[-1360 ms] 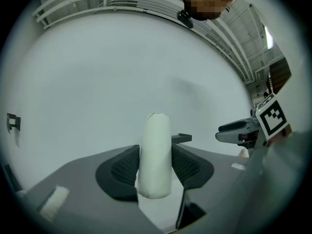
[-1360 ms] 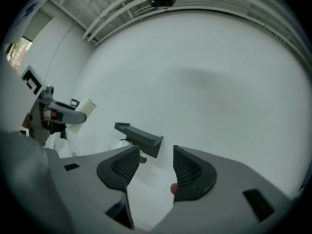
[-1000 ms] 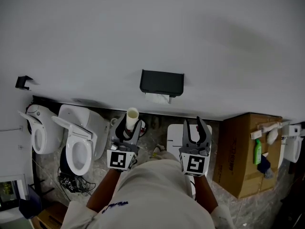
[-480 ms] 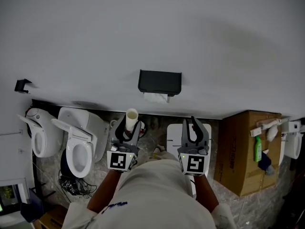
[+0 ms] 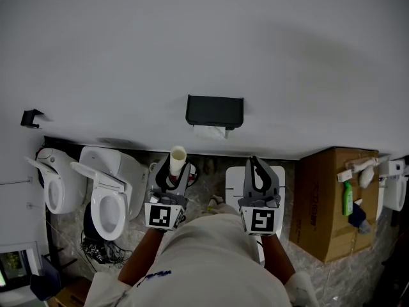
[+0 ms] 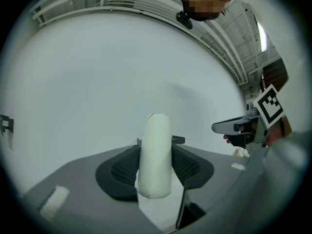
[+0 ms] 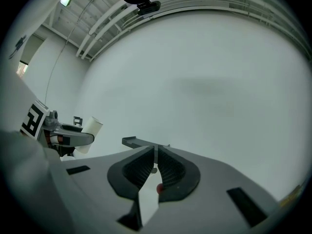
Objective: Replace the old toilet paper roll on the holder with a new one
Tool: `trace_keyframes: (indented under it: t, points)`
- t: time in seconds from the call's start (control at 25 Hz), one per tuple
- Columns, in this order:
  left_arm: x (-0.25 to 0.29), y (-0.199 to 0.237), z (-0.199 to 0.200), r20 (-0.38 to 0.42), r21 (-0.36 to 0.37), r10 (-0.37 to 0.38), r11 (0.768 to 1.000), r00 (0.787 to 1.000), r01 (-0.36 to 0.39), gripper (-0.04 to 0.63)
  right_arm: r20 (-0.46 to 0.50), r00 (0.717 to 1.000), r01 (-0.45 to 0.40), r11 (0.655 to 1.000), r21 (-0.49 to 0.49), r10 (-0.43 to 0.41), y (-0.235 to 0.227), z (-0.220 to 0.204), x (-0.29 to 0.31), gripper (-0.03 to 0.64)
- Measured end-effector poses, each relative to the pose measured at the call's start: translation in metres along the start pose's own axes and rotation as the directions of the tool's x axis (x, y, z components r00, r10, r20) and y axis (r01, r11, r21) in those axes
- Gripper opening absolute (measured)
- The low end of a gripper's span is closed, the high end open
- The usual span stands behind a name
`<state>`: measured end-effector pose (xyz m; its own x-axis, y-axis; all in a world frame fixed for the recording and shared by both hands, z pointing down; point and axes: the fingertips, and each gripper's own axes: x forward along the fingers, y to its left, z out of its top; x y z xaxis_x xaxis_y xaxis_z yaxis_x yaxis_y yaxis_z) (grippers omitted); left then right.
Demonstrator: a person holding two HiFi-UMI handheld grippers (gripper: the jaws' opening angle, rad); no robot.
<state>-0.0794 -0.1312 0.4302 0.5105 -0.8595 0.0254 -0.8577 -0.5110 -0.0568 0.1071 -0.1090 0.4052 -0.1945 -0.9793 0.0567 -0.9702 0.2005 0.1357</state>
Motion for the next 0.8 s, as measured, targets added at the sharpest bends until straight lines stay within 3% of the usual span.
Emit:
trace_keyframes:
  t: [0.8]
  points:
    - [0.003, 0.013, -0.005, -0.017, -0.012, 0.01, 1.0, 1.0, -0.01, 0.201, -0.029, 0.999, -0.043, 0.999, 0.022, 0.044, 0.012, -0.005, 0.014, 0.003]
